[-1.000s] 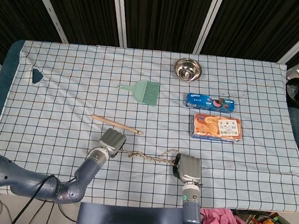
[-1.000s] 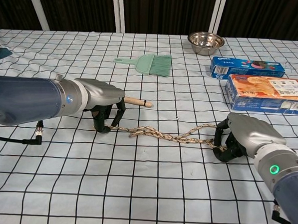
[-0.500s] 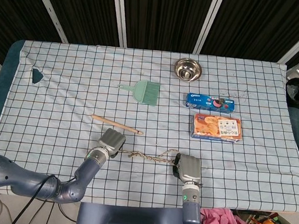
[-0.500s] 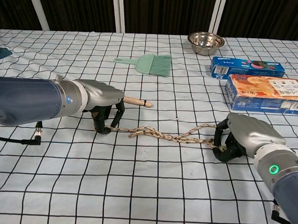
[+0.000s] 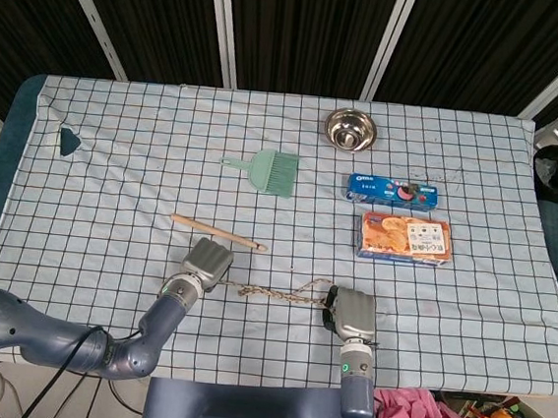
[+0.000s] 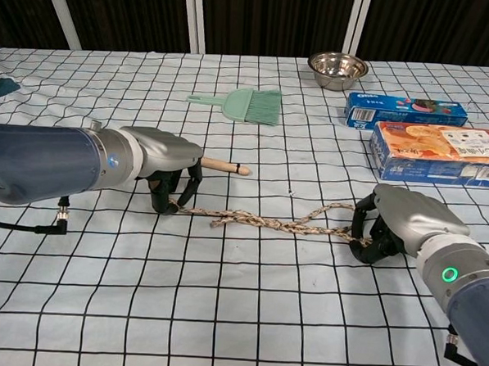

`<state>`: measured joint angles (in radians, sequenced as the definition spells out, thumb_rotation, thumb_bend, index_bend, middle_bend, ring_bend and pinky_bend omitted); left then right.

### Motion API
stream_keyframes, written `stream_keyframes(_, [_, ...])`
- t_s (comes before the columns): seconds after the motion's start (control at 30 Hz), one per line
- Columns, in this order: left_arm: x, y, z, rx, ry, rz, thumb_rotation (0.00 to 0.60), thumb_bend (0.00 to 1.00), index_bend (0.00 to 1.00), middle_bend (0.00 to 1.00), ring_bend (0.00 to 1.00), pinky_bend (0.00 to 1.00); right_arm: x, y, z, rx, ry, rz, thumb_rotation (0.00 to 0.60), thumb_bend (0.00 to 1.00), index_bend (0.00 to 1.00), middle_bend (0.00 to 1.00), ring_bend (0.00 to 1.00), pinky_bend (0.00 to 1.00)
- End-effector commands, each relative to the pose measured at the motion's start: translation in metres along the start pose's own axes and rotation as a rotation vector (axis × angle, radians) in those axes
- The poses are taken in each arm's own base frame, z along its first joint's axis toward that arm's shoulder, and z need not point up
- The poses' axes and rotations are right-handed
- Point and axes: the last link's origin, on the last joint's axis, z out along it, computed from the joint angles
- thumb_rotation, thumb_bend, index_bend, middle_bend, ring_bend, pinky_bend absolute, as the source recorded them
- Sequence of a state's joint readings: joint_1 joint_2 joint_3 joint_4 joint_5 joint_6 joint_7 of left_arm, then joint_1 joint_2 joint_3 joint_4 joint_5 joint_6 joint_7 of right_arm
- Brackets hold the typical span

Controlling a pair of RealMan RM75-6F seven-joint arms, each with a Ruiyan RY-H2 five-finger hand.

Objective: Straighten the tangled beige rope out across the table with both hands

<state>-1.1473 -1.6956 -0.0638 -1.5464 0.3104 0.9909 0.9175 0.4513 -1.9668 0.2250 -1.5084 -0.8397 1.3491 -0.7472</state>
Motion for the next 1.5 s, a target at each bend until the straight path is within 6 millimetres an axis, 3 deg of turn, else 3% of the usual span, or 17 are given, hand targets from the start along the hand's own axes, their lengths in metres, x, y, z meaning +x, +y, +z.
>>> stream_keyframes(0.03, [0.000, -0.001, 0.000, 0.002, -0.002, -0.002, 0.600, 0.42, 0.62, 1.00, 0.91, 0.81, 0.000, 0.000, 0.000, -0.001, 0.000, -0.001, 0.600, 0.46, 0.66, 0.93, 1.00, 1.00])
stream_keyframes(0.67, [0.007, -0.003, -0.002, -0.005, 0.010, -0.013, 0.600, 0.47, 0.63, 1.00, 0.91, 0.81, 0.006, 0.002, 0.000, 0.003, 0.010, 0.004, 0.600, 0.47, 0.66, 0.93, 1.00, 1.00])
stream_keyframes(0.9, [0.015, -0.010, -0.004, 0.007, 0.041, -0.017, 0.600, 0.48, 0.63, 1.00, 0.91, 0.81, 0.016, 0.005, 0.000, -0.001, 0.034, 0.020, 0.600, 0.47, 0.66, 0.93, 1.00, 1.00])
stream_keyframes(1.17, [0.028, -0.033, -0.010, 0.046, 0.085, -0.025, 0.600, 0.48, 0.64, 1.00, 0.91, 0.81, 0.050, 0.021, -0.002, -0.009, 0.111, 0.020, 0.600, 0.47, 0.66, 0.94, 1.00, 1.00])
stream_keyframes(1.5, [0.041, -0.086, -0.031, 0.126, 0.128, -0.056, 0.600, 0.48, 0.64, 1.00, 0.91, 0.81, 0.093, 0.074, -0.006, -0.081, 0.189, -0.052, 0.600, 0.47, 0.66, 0.94, 1.00, 1.00])
